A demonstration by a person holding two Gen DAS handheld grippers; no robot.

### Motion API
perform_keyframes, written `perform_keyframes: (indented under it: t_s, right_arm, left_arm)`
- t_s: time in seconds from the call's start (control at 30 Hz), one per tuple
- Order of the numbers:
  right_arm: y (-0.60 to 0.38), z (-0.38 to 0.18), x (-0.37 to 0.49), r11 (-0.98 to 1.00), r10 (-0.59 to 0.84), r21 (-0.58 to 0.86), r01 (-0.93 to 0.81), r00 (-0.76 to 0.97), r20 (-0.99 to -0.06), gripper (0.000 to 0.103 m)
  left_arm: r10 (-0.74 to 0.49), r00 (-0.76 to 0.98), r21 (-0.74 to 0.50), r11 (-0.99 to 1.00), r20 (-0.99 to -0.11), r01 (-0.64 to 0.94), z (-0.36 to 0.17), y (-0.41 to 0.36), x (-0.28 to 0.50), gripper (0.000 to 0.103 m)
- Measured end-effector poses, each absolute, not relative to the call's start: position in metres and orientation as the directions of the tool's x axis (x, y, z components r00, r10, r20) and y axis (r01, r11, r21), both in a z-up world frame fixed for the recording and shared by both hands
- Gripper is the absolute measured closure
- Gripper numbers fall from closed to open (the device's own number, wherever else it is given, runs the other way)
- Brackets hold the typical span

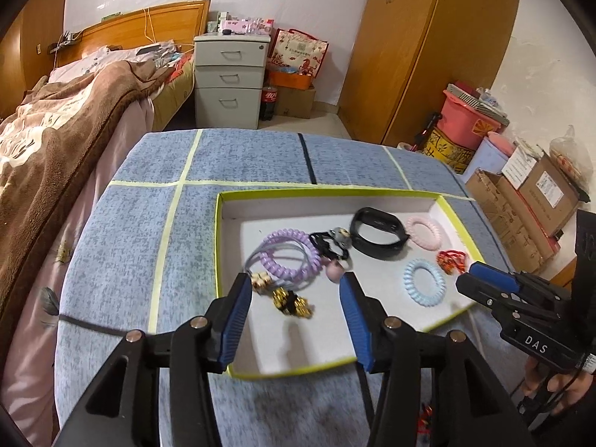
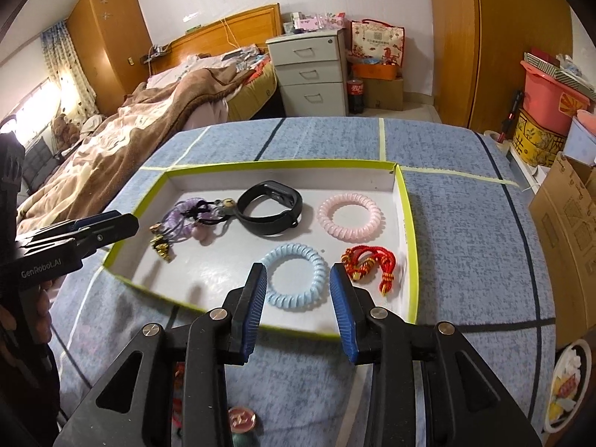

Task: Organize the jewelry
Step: 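Grasp the black hair tie with pink bead with the right tool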

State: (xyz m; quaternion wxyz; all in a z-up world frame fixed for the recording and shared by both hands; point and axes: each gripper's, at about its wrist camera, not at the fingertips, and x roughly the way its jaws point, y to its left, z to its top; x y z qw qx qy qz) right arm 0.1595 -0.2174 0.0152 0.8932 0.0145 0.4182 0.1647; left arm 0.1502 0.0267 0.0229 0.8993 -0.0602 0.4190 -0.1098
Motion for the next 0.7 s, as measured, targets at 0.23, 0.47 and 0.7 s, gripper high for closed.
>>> perform_keyframes:
  t_s: [0.23, 0.47, 0.7]
  right_arm:
    - [-0.221, 0.02, 0.126, 0.933, 0.336, 0.17, -0.318, 0.596, -0.73, 0.066]
    - [-0.221, 0.007, 0.098, 0.918, 0.363, 0.184, -0.352, 0.556, -0.748, 0.066]
    - [-0.205, -0.015, 0.085, 0.907, 0.367, 0.179, -0.381, 0.508, -0.779, 0.066]
  left_arm:
    - [-0.271, 0.658, -0.226, 0.962, -0.702, 0.154, 0.034, 0.028, 0.114, 0.051]
    - [-0.276, 0.658, -0.239, 0.96, -0.701, 0.148, 0.029, 0.033, 0.087, 0.051]
    - [-0.274, 0.644, -0.256, 0.959, -0.714, 0.123, 0.016, 0.041, 0.067, 0.05]
